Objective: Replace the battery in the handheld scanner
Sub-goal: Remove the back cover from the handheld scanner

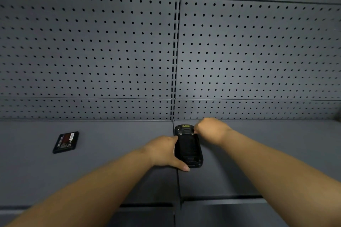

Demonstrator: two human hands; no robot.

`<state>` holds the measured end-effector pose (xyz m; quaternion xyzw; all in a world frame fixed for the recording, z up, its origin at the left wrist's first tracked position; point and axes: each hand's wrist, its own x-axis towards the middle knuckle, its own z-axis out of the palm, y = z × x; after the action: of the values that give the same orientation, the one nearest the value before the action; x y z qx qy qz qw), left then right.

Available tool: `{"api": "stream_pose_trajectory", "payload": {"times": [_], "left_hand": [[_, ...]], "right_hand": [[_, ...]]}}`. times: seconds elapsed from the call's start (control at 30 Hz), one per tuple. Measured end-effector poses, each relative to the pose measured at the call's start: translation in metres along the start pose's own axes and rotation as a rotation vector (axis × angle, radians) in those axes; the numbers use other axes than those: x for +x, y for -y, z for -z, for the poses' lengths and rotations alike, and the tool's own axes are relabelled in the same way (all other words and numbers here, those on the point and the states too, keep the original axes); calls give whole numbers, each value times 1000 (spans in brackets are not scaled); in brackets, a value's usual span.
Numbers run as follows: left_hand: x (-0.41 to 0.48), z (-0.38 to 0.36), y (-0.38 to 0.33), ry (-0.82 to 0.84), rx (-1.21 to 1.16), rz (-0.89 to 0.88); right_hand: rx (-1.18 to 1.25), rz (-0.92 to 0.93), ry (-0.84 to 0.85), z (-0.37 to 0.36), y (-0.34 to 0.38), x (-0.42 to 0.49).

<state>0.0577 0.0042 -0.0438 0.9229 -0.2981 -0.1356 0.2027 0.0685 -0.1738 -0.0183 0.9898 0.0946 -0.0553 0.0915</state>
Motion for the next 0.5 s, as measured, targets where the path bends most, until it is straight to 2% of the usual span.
{"api": "stream_pose_trajectory", "payload": {"times": [0.13, 0.27, 0.4, 0.5], "left_hand": [[0, 1, -1, 8, 14, 1], [-1, 2, -1, 18, 31, -5], [5, 15, 6, 89, -14, 47], [19, 26, 16, -10, 57, 53]], "right_hand": [[41, -22, -23, -3, 2, 2], [176, -118, -38, -9, 5, 7], [338, -93, 101, -7, 2, -3], [490, -51, 217, -9, -4, -12]]}}
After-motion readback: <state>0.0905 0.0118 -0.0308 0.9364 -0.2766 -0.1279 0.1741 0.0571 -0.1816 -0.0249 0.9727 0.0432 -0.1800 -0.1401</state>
